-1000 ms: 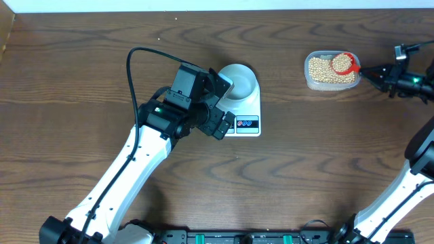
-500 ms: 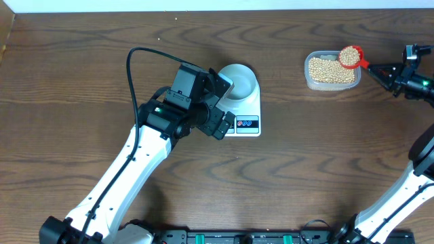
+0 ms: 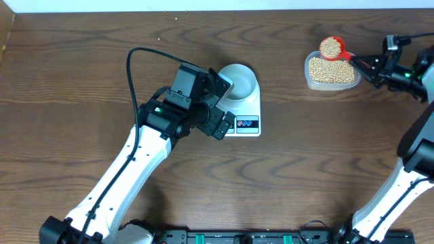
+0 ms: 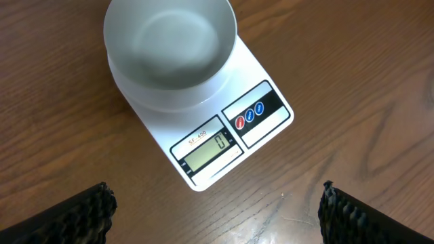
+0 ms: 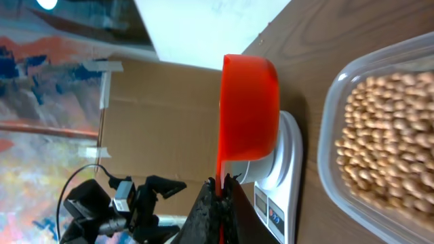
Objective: Scoop item into bowl and weigh 50g on scale
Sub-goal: 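Carry the filled scoop with the right gripper over the white bowl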
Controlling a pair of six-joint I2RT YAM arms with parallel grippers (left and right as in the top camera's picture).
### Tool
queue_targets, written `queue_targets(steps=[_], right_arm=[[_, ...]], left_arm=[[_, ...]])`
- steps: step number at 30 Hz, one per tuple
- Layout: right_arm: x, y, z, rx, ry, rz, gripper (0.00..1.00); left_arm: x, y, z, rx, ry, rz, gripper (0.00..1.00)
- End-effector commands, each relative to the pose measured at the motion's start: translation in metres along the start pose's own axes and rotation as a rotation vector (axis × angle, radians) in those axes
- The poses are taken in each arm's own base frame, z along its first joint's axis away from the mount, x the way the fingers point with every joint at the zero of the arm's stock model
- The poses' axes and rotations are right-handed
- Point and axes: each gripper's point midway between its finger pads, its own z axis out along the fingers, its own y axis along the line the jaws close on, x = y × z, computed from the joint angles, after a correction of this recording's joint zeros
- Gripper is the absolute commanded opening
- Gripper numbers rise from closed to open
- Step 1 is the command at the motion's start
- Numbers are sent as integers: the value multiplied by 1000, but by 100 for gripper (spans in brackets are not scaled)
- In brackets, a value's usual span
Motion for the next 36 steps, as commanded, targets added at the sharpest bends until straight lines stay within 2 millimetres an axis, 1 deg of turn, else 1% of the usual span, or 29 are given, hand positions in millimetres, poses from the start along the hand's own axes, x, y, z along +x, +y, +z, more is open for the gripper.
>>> queue_targets(steps=[1, 4, 8, 15, 20, 28, 30, 36], right_arm=[[6, 9, 21, -64, 36, 13, 1], [14, 12, 40, -73, 81, 21, 1], [23, 15, 61, -83, 130, 29, 1], [44, 23, 97, -101, 222, 41, 1], [59, 27, 118, -107, 278, 38, 1], [90, 15, 151, -13, 388, 5, 1], [95, 16, 159, -13, 406, -7, 1], [108, 4, 182, 77, 459, -30, 1]], left_arm=[[2, 1, 2, 4, 10, 11, 98], [2, 1, 2, 4, 10, 11, 98], [2, 1, 2, 4, 10, 11, 98], [2, 1, 2, 4, 10, 11, 98], [2, 1, 2, 4, 10, 11, 98], [2, 1, 2, 4, 10, 11, 98], [2, 1, 2, 4, 10, 11, 98], [2, 1, 2, 4, 10, 11, 98]])
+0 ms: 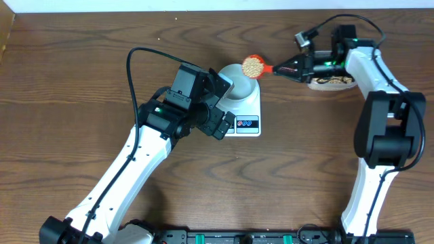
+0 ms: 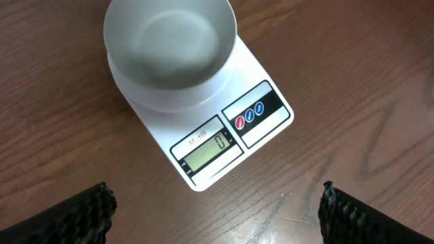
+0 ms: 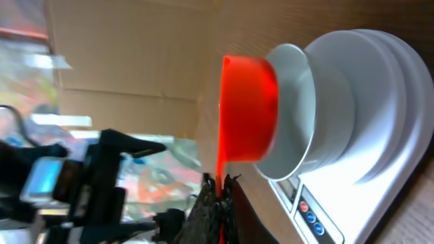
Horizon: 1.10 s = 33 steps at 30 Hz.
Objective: Scoop item into bowl and weigh 50g on scale
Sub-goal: 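Carry the filled scoop with the right gripper over the white bowl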
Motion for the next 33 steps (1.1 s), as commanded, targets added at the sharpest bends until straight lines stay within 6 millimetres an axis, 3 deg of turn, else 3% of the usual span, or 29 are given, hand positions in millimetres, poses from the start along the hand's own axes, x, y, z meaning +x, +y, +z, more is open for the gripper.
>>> queue_targets(steps=[1, 9, 26, 33], right_arm=[[3, -8, 17, 46, 34, 31, 1], [4, -19, 44, 185, 78, -5, 1], [0, 19, 55, 402, 76, -202, 1], [-1, 25, 56, 506, 71, -260, 1]], left_arm=[[2, 1, 2, 4, 10, 11, 98], [2, 1, 2, 4, 10, 11, 98], [2, 1, 2, 4, 10, 11, 98], [2, 1, 2, 4, 10, 11, 98]])
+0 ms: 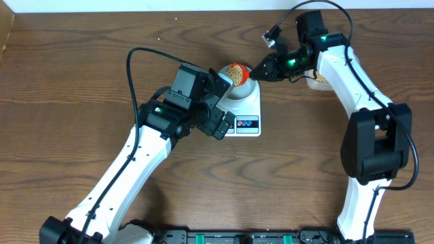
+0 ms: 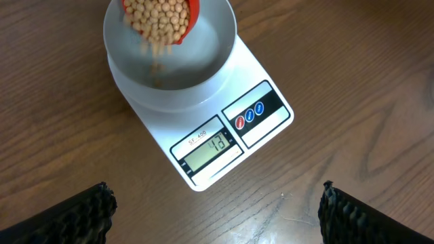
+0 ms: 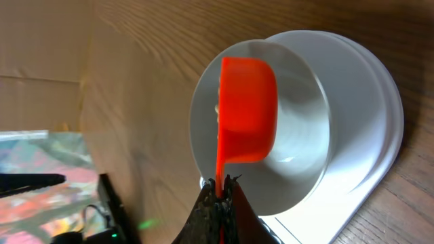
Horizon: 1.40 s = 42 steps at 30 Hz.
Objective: Scoop item into bowl and weigh 50g on scale
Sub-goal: 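Carry the filled scoop with the right gripper over the white bowl, then tilt the scoop with the right gripper to pour soybeans into bowl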
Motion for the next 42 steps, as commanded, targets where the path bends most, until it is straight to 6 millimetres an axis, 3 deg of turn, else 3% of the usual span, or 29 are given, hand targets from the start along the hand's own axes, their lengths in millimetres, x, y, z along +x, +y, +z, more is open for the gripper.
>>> queue_targets(steps=[1, 21, 42], right_arm=[[-11, 17, -12, 72, -37, -69, 1], [-8, 30, -19, 376, -46, -181, 1], [-5, 33, -13, 404, -10, -314, 1]], left_arm=[[2, 1, 2, 4, 10, 11, 98], [2, 1, 2, 4, 10, 11, 98], [2, 1, 2, 4, 10, 11, 98]])
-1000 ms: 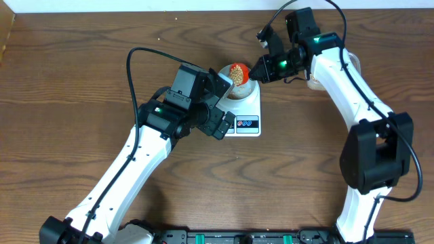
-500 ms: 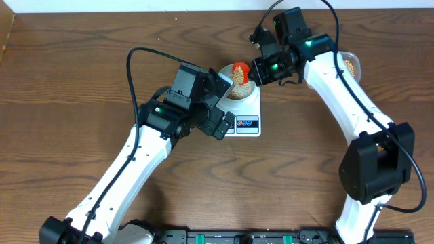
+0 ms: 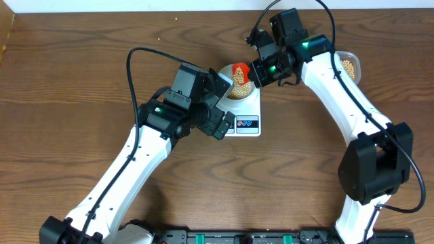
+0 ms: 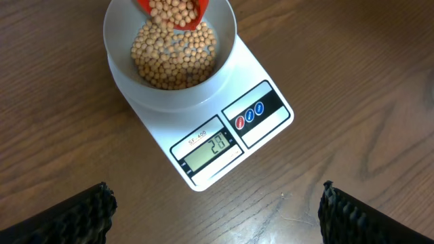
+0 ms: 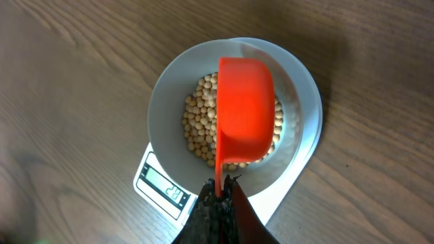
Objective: Scoop item into bowl and weigh 50g on scale
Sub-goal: 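Tilt the scoop with the right gripper to pour soybeans into bowl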
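A white bowl (image 4: pixel 119 51) sits on the white scale (image 4: pixel 261 68); tan beans (image 4: pixel 173 57) lie in its bottom. The scale's display (image 4: pixel 215 144) reads 28. My right gripper (image 5: pixel 219 190) is shut on the handle of the red scoop (image 5: pixel 245 108), which hangs tipped over the bowl, its back toward the right wrist camera. In the left wrist view the scoop (image 4: pixel 175 13) still spills beans. My left gripper (image 4: pixel 217 207) stands open above the table in front of the scale, nothing between its fingers (image 4: pixel 74 213). Overhead, the scoop (image 3: pixel 240 71) is over the bowl (image 3: pixel 249 87).
A clear plastic container of beans (image 3: pixel 350 66) stands at the back right, partly hidden by my right arm. The left arm reaches in from the front left, with a black cable looping over it.
The scoop has tipped further over the bowl and a pile of beans now lies in it. The display went from 13 to 28. The left gripper has not moved.
My right gripper held the full scoop over the bean container, the bowl empty and the display at 0. Then the scoop was beside the bowl, then over it with beans falling and 13 showing. Now beans cover the bowl's bottom at 28.
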Controlling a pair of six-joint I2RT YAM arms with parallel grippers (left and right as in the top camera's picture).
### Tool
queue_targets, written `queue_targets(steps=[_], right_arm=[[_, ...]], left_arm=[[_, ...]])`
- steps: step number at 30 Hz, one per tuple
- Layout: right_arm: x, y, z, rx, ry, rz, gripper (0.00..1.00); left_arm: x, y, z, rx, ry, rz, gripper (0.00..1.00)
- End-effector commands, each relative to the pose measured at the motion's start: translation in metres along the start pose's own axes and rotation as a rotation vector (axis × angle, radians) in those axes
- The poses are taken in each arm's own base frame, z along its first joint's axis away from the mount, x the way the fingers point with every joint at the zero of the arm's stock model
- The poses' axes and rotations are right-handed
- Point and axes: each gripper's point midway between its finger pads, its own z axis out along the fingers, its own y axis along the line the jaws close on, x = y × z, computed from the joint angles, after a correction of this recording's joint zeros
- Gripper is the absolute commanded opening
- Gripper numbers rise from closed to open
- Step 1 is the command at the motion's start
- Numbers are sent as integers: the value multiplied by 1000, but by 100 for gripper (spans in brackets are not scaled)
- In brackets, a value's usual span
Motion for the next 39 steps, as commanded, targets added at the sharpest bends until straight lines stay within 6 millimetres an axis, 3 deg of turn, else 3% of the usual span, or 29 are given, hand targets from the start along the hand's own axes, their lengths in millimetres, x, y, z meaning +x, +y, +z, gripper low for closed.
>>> queue_targets(steps=[1, 39], right_arm=[[-11, 8, -15, 2, -41, -85, 1], [-13, 8, -14, 18, -44, -314, 1]], left_arm=[[2, 1, 2, 4, 10, 11, 98], [2, 1, 2, 4, 10, 11, 98]])
